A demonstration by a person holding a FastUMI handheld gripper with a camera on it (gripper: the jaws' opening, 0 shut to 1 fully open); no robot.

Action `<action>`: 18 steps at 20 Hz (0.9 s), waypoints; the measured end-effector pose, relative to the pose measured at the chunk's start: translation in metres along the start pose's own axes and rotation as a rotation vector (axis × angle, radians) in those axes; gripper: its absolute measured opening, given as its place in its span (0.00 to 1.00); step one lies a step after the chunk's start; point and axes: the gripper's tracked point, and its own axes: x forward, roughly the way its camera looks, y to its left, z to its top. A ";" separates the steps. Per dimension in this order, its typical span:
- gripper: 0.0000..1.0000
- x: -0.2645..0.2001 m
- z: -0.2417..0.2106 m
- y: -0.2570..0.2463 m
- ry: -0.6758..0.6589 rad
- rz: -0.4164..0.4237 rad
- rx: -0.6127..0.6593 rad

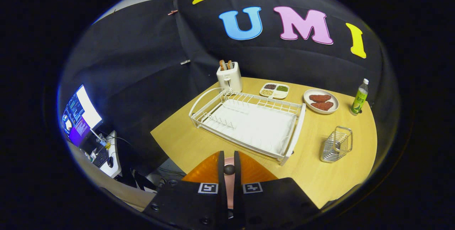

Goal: Take the plate from the dish rack, then take the spoon from the basket and place it into the plate.

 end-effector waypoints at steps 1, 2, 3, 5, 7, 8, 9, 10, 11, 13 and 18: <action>0.10 0.010 -0.004 0.000 0.003 -0.002 -0.006; 0.10 0.020 -0.008 -0.001 0.001 -0.004 -0.013; 0.10 0.028 -0.012 -0.003 0.005 -0.012 -0.012; 0.10 0.035 -0.029 -0.007 0.030 -0.020 -0.007; 0.10 0.032 -0.046 -0.010 0.067 -0.015 -0.005; 0.10 0.027 -0.052 -0.010 0.063 -0.006 0.004; 0.10 0.023 -0.059 -0.013 0.075 0.002 0.010; 0.10 0.021 -0.066 -0.015 0.093 0.008 0.014; 0.10 0.018 -0.073 -0.018 0.107 0.011 0.019; 0.10 0.017 -0.088 -0.024 0.137 0.008 0.024; 0.10 0.031 -0.113 -0.035 0.193 -0.029 0.026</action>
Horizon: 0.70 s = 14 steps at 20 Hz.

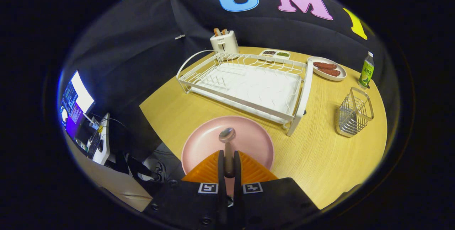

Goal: Take the plate from the dish rack, then take the spoon from the basket and place it into the plate.

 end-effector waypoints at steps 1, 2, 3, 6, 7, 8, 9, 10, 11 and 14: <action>0.10 0.003 -0.002 -0.003 0.006 -0.013 0.000; 0.10 0.008 -0.004 -0.005 0.017 -0.021 -0.002; 0.12 0.010 -0.007 -0.008 0.033 -0.028 -0.007; 0.18 0.018 -0.021 -0.019 0.078 -0.067 -0.025; 0.26 0.017 -0.024 -0.022 0.084 -0.080 -0.020; 0.31 0.017 -0.027 -0.025 0.085 -0.091 -0.012; 0.40 0.017 -0.028 -0.026 0.085 -0.095 -0.005; 0.46 0.015 -0.028 -0.027 0.085 -0.102 -0.004; 0.59 0.015 -0.028 -0.027 0.085 -0.102 -0.004; 0.86 0.012 -0.028 -0.028 0.083 -0.103 -0.001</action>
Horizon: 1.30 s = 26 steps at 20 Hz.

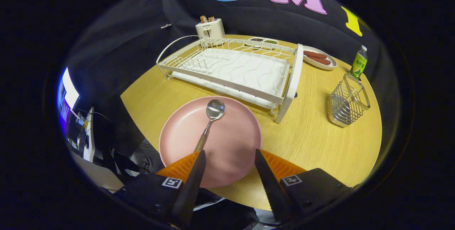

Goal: Take the plate from the dish rack, then take the spoon from the basket and place it into the plate.

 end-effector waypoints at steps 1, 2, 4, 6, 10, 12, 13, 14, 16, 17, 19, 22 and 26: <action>0.91 -0.001 0.001 -0.001 -0.002 -0.004 0.004; 0.93 -0.003 0.002 -0.001 -0.004 -0.004 0.013; 0.98 -0.010 0.011 -0.001 -0.018 -0.008 0.033; 0.99 -0.022 0.032 -0.002 -0.066 -0.016 0.043; 0.99 -0.054 0.092 -0.023 -0.197 -0.085 0.052; 0.99 -0.074 0.127 -0.037 -0.283 -0.133 0.060; 0.99 -0.085 0.145 -0.046 -0.325 -0.164 0.057; 0.99 -0.098 0.163 -0.055 -0.367 -0.193 0.054; 0.99 -0.121 0.193 -0.070 -0.440 -0.239 0.060; 0.99 -0.131 0.207 -0.075 -0.474 -0.252 0.067; 0.99 -0.154 0.229 -0.083 -0.538 -0.272 0.077; 0.99 -0.185 0.258 -0.095 -0.627 -0.317 0.055; 0.99 -0.223 0.283 -0.103 -0.718 -0.376 0.004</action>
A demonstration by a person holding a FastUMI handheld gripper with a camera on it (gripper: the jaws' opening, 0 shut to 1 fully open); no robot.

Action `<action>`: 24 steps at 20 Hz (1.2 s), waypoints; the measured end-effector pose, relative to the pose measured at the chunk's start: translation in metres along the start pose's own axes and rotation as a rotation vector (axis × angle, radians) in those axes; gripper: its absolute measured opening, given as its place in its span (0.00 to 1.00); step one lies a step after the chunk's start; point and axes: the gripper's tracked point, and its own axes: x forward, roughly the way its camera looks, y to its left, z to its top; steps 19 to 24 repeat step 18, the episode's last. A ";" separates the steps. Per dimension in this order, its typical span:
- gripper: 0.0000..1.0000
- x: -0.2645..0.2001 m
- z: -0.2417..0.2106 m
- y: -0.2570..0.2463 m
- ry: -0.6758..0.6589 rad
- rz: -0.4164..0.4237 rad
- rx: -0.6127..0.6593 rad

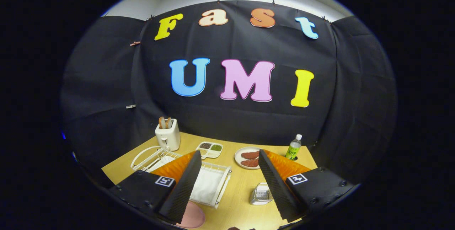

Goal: Take the plate from the dish rack, then take the spoon from the basket and place it into the plate.

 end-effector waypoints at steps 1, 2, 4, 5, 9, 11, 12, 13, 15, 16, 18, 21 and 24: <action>0.99 -0.002 0.008 -0.003 -0.022 -0.008 -0.011; 0.99 -0.004 0.014 -0.006 -0.042 -0.016 -0.018; 0.98 -0.006 0.019 -0.006 -0.060 -0.020 -0.008; 0.96 -0.007 0.019 -0.006 -0.062 -0.020 0.003; 0.96 -0.010 0.017 -0.012 -0.068 -0.026 0.039; 0.96 -0.011 0.013 -0.016 -0.060 -0.033 0.043; 0.96 -0.012 0.012 -0.018 -0.057 -0.034 0.044; 0.96 -0.013 0.011 -0.017 -0.054 -0.033 0.048; 0.96 -0.009 0.006 -0.019 -0.049 -0.034 0.054; 0.96 -0.009 0.004 -0.019 -0.044 -0.033 0.058; 0.96 -0.009 0.001 -0.019 -0.039 -0.030 0.063; 0.96 -0.009 0.001 -0.019 -0.039 -0.030 0.063; 0.96 -0.009 0.001 -0.019 -0.039 -0.030 0.063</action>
